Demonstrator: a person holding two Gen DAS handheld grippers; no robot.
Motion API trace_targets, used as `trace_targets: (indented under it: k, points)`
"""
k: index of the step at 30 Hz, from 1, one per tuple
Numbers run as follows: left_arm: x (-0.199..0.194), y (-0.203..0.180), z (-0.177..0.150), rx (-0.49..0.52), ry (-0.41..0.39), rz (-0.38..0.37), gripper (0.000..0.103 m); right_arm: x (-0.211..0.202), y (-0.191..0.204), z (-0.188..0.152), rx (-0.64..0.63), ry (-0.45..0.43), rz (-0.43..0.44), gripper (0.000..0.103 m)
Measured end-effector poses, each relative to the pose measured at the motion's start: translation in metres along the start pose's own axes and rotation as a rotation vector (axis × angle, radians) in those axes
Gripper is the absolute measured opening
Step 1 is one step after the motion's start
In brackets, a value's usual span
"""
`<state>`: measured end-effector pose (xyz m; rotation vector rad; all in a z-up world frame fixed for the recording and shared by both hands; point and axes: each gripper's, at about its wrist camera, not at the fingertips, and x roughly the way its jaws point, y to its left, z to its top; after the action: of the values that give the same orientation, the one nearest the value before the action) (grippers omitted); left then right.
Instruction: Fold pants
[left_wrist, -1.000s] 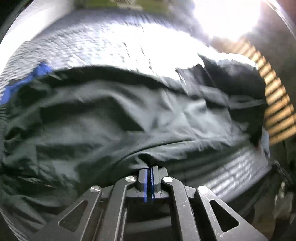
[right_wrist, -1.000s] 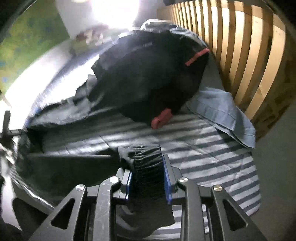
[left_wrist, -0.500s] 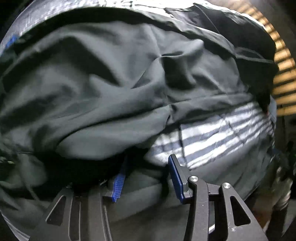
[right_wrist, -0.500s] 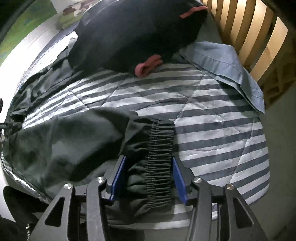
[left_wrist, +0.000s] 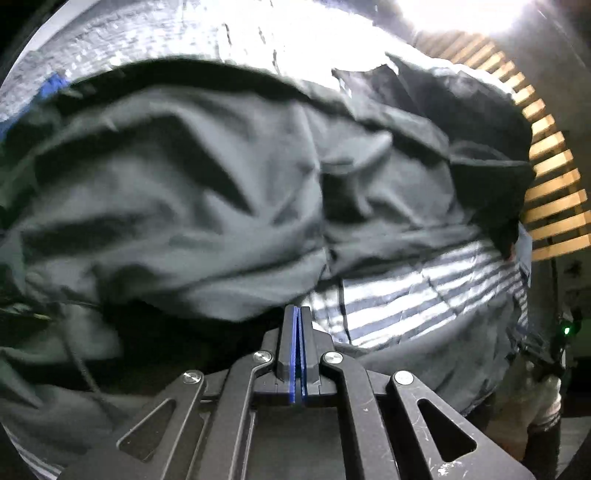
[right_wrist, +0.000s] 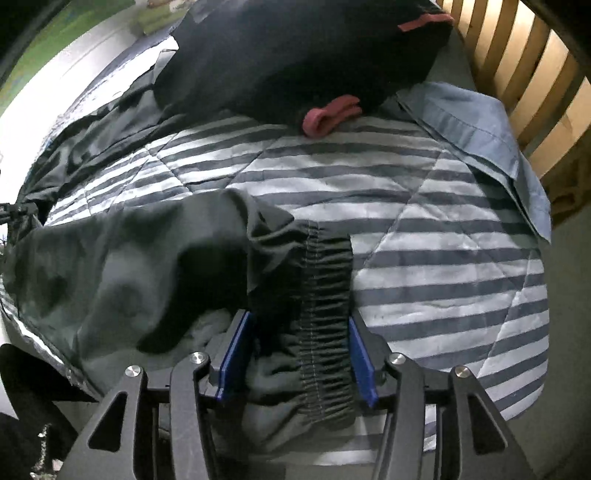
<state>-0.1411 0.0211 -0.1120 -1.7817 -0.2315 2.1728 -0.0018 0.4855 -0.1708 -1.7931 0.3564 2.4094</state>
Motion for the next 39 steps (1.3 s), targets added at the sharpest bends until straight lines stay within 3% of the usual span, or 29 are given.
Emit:
trace_targets:
  k: [2,3,6,9,12,14,15,17,19,21,27,29,31,32,34,36,39]
  points:
    - [-0.019,0.005,0.002,-0.03,-0.061,-0.016,0.0,-0.002,0.0,-0.005,0.005,0.0,0.01,0.042]
    - [-0.023,0.01,0.01,-0.036,-0.079,-0.02,0.0,-0.004,0.002,-0.008,0.0,0.0,0.002,0.026]
    - [-0.048,0.015,0.011,-0.064,-0.165,-0.02,0.0,-0.015,0.007,-0.017,-0.035,-0.015,0.01,0.025]
    - [-0.058,0.022,0.02,-0.061,-0.232,0.067,0.0,-0.034,0.005,-0.029,-0.065,-0.051,-0.008,0.025]
    - [-0.043,0.024,0.022,-0.043,-0.197,0.123,0.002,-0.03,0.002,-0.04,-0.136,0.033,-0.055,0.029]
    - [-0.036,0.022,0.022,-0.031,-0.168,0.115,0.004,-0.034,0.0,-0.038,-0.132,0.026,-0.066,0.036]
    - [-0.034,0.021,0.022,-0.027,-0.158,0.116,0.011,-0.039,-0.003,-0.035,-0.111,0.005,-0.064,0.04]
    - [-0.035,0.015,0.019,-0.001,-0.168,0.115,0.022,-0.05,-0.009,-0.024,-0.055,-0.051,0.007,0.043]
    - [-0.037,0.006,0.013,0.046,-0.178,0.124,0.024,-0.055,-0.017,-0.012,-0.004,-0.077,0.068,0.052]
    - [-0.042,0.001,0.005,0.074,-0.172,0.103,0.024,-0.05,-0.022,-0.002,0.022,-0.078,0.08,0.054]
    - [-0.039,-0.011,-0.021,0.142,-0.123,0.087,0.024,-0.009,-0.036,0.008,0.148,0.044,0.16,0.054]
    - [-0.035,-0.011,-0.024,0.147,-0.114,0.095,0.024,-0.007,-0.024,0.006,0.113,0.036,0.162,0.053]
    - [-0.032,-0.01,-0.024,0.144,-0.107,0.095,0.024,-0.014,-0.01,0.002,0.068,0.027,0.208,0.026]
    - [-0.03,-0.01,-0.023,0.141,-0.103,0.091,0.024,-0.015,-0.005,0.003,0.052,0.026,0.198,0.025]
    - [-0.025,-0.011,-0.02,0.14,-0.098,0.091,0.024,-0.027,0.007,0.005,0.001,-0.025,0.114,0.024]
    - [-0.02,-0.013,-0.016,0.14,-0.098,0.087,0.024,-0.045,0.003,0.014,0.017,-0.116,0.096,0.024]
    - [-0.011,-0.017,-0.005,0.131,-0.107,0.081,0.026,-0.064,-0.035,0.034,0.201,-0.268,0.025,0.025]
